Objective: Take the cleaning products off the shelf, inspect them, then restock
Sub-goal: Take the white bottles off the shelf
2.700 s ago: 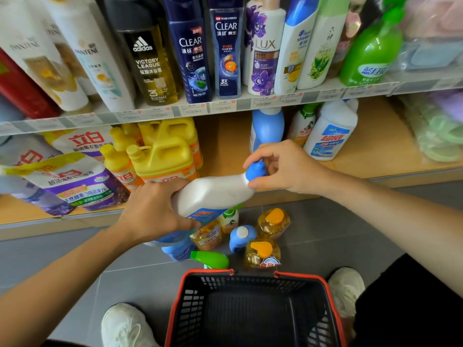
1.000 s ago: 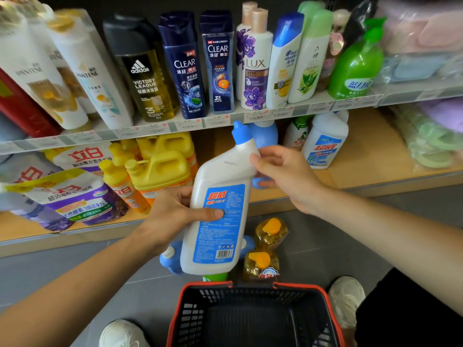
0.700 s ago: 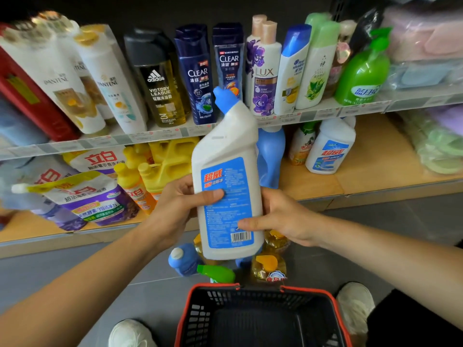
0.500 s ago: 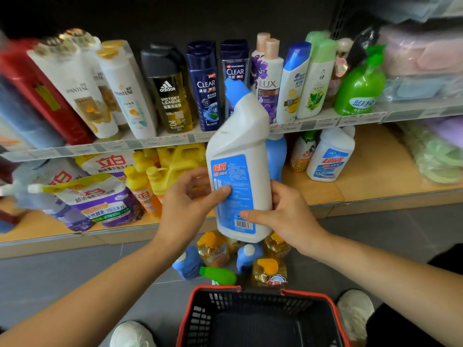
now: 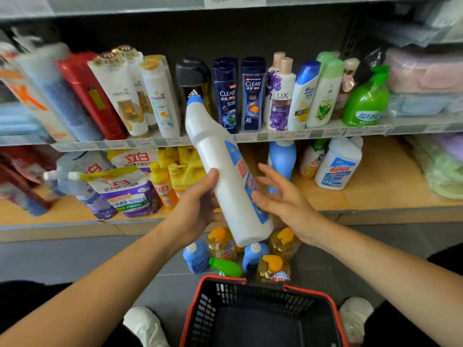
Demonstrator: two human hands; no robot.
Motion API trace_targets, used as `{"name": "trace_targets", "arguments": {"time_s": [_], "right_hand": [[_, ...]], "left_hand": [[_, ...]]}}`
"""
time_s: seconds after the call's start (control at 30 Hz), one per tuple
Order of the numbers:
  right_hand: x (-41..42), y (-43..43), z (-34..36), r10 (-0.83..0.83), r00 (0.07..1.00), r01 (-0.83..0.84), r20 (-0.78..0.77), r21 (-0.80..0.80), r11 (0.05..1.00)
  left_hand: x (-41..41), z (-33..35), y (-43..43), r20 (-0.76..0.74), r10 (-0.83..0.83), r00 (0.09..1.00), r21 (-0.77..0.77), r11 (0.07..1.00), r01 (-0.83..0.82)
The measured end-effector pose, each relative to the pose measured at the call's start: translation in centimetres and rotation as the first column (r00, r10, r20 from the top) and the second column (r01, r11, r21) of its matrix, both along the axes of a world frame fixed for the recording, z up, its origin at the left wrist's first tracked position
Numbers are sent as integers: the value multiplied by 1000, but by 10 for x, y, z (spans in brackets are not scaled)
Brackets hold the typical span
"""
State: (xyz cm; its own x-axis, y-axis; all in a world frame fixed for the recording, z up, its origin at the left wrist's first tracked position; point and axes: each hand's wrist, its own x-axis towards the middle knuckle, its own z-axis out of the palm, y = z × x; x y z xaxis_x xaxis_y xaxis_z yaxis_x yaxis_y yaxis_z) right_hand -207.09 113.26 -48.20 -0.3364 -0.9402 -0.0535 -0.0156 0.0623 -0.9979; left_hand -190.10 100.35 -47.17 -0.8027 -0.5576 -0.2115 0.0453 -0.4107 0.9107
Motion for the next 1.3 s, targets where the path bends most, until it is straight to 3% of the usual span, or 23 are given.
{"name": "trace_targets", "arguments": {"time_s": [0.07, 0.13, 0.27, 0.4, 0.57, 0.63, 0.73, 0.83, 0.9, 0.93, 1.0, 1.13, 1.2, 1.3], "right_hand": [[4, 3, 0, 123, 954, -144, 274, 58, 988], [10, 9, -3, 129, 925, -151, 357, 36, 988], [21, 19, -2, 9, 944, -33, 330, 68, 997], [30, 33, -4, 13, 942, -30, 335, 47, 998], [26, 56, -5, 106, 954, -100, 279, -37, 994], [20, 65, -4, 222, 965, -211, 139, -86, 974], [20, 72, -2, 283, 912, -302, -297, -21, 953], [28, 66, -5, -23, 693, -124, -721, -150, 981], [31, 60, -2, -232, 549, -105, -803, -341, 934], [30, 57, -1, -272, 532, -136, -802, -398, 907], [26, 54, 1, -267, 611, -166, -745, -450, 878], [15, 60, 7, -195, 849, 6, -492, -360, 933], [12, 60, 4, -170, 889, 34, -424, -310, 950], [13, 60, -6, -123, 902, 34, -415, -215, 976]], "left_hand": [[1, 3, 4, -95, 8, 995, 51, 999, -3], [4, 9, 10, -52, 74, 996, 3, 997, -74], [19, 5, 24, 137, 163, 977, -138, 980, -144], [30, -6, 41, 136, -7, 991, -204, 978, 35], [39, -10, 41, 142, 28, 990, -11, 1000, -27], [42, -12, 40, 116, 19, 993, 96, 995, -30], [43, -12, 39, 88, 6, 996, 170, 985, -21], [41, -11, 42, 52, -21, 998, 245, 970, 7], [39, -12, 46, 27, -52, 998, 275, 960, 43], [37, -13, 47, 13, -64, 998, 289, 956, 58], [37, -14, 44, 17, -81, 997, 280, 957, 73], [43, -8, 32, 170, -142, 975, 81, 988, 130], [43, -7, 28, 229, -40, 973, -57, 997, 54], [42, -7, 29, 160, 73, 984, -283, 959, -25]]}}
